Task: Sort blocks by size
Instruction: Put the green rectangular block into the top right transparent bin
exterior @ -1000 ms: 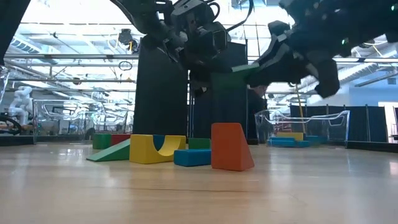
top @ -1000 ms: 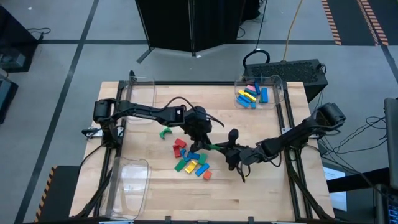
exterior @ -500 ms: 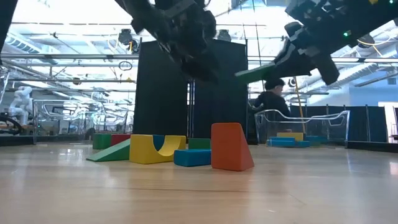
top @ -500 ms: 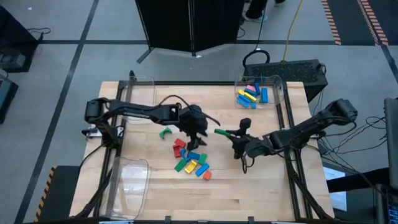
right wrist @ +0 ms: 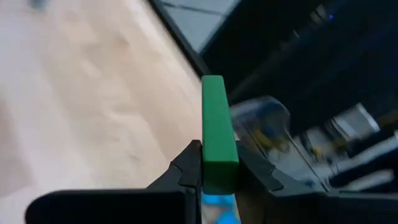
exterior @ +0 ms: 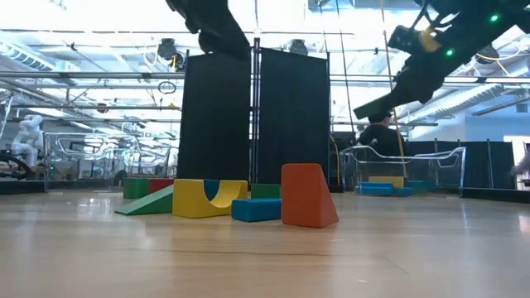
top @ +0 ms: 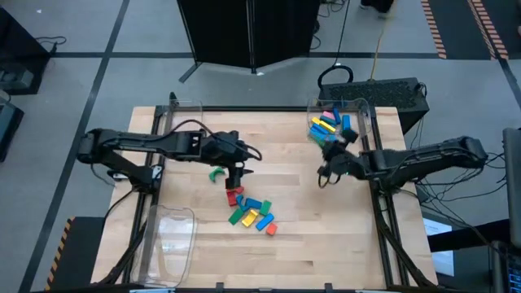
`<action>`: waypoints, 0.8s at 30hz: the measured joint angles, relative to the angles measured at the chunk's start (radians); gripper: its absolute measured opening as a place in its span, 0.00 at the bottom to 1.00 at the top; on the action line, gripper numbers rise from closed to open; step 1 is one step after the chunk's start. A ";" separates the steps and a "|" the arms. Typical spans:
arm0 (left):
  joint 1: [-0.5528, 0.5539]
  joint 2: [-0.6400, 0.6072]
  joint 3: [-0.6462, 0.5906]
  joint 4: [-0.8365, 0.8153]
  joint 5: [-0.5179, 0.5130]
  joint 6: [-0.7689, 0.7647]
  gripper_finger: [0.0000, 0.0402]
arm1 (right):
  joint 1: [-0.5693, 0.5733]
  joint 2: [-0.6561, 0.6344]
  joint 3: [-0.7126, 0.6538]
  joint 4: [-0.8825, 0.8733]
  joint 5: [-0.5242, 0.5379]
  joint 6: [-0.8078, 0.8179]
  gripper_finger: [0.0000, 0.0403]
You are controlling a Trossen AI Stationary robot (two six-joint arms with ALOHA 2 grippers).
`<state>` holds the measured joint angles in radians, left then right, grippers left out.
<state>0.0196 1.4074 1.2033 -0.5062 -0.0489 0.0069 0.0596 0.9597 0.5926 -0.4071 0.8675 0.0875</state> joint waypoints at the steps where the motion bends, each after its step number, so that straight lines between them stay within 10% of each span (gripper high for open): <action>1: -0.001 -0.018 -0.018 0.013 -0.004 -0.004 0.60 | -0.029 -0.020 0.000 -0.024 -0.002 0.011 0.12; 24: -0.010 -0.152 -0.478 0.294 -0.054 -0.183 0.60 | -0.697 -0.040 0.001 0.027 -0.490 0.057 0.12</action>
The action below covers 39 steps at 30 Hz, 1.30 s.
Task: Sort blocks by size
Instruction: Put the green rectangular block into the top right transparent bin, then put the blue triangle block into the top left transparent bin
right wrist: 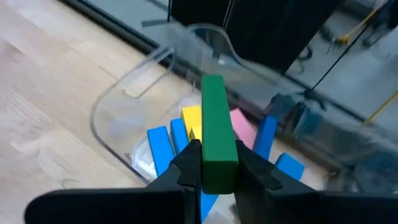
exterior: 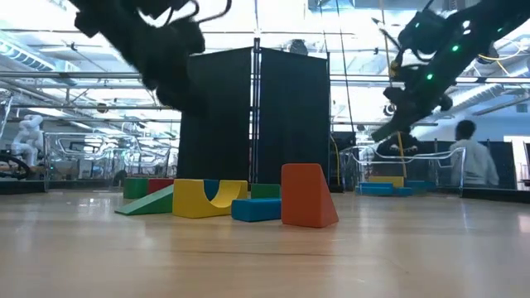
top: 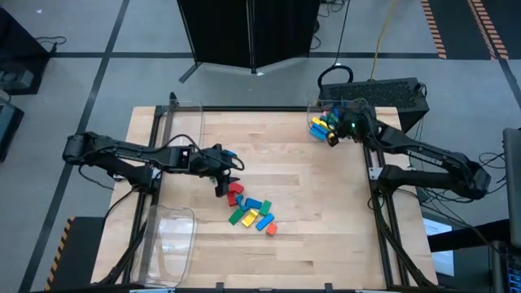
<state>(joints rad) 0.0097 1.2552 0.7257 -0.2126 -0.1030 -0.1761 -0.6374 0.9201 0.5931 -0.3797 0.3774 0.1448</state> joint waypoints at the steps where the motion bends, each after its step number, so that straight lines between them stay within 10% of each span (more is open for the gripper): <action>1: 0.001 0.002 -0.013 -0.004 -0.021 -0.002 0.60 | -0.024 0.014 0.000 0.006 -0.025 -0.001 0.12; 19: 0.001 0.002 -0.071 0.003 -0.060 -0.002 0.60 | -0.228 0.303 0.000 0.155 -0.149 -0.006 0.22; 39: 0.001 0.002 -0.071 -0.008 -0.060 0.000 0.60 | -0.232 0.244 0.000 0.186 -0.146 -0.060 0.38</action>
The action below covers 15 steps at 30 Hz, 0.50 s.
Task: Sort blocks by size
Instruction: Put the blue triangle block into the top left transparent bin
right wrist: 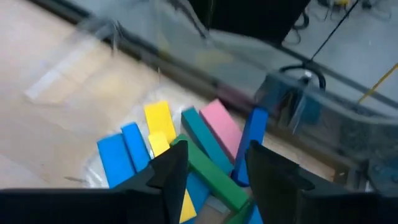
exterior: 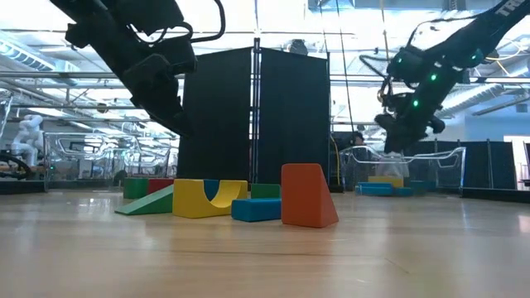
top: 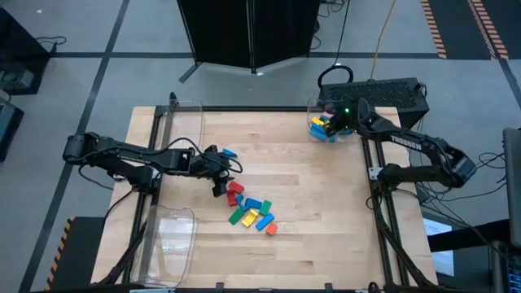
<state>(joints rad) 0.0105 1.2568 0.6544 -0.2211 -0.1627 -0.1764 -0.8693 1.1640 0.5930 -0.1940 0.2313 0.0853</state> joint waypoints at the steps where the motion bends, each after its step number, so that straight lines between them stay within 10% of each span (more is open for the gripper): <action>1: 0.000 0.000 0.000 0.000 0.000 0.000 0.60 | 0.005 -0.022 0.000 -0.001 0.001 0.000 0.38; 15: 0.020 0.000 0.000 0.004 -0.178 -0.107 0.60 | 0.232 -0.309 0.000 -0.017 -0.092 0.131 0.38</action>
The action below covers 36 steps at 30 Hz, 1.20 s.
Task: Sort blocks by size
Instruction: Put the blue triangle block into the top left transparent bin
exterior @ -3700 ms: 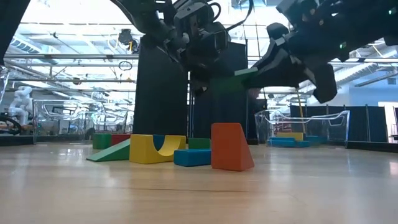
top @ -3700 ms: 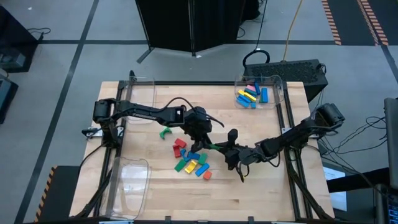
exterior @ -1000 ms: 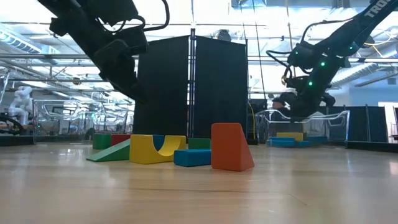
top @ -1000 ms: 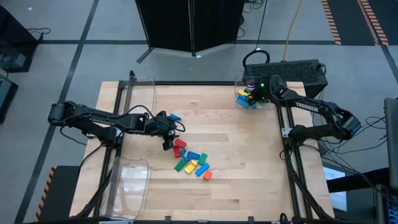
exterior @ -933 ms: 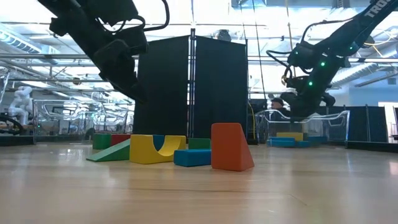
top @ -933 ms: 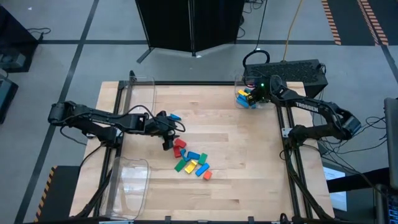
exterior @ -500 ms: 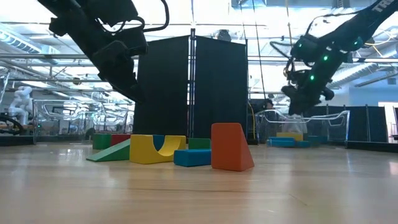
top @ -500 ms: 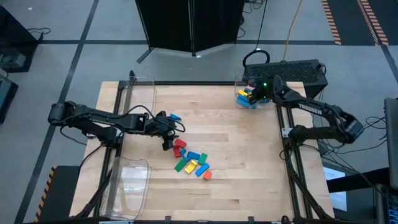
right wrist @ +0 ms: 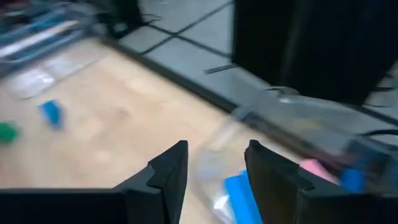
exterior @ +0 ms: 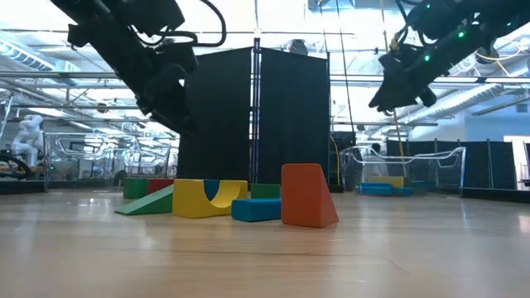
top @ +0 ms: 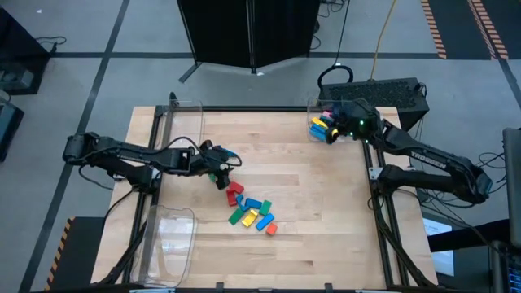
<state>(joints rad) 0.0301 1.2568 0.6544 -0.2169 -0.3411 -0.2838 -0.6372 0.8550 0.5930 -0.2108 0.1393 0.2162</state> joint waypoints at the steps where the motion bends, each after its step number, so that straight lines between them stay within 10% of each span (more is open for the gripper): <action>1: 0.009 0.000 0.000 -0.002 -0.001 -0.013 0.60 | 0.021 -0.002 0.000 -0.001 -0.013 0.010 0.38; 16: 0.191 0.123 0.085 -0.058 0.185 -0.091 0.67 | 0.279 0.006 0.000 0.074 0.043 0.038 0.38; 36: 0.265 0.357 0.337 -0.387 0.176 0.452 0.71 | 0.449 0.120 0.000 0.133 0.056 0.032 0.38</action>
<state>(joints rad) 0.2953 1.6137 0.9913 -0.6041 -0.1654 0.1686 -0.1883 0.9754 0.5930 -0.0781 0.1956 0.2479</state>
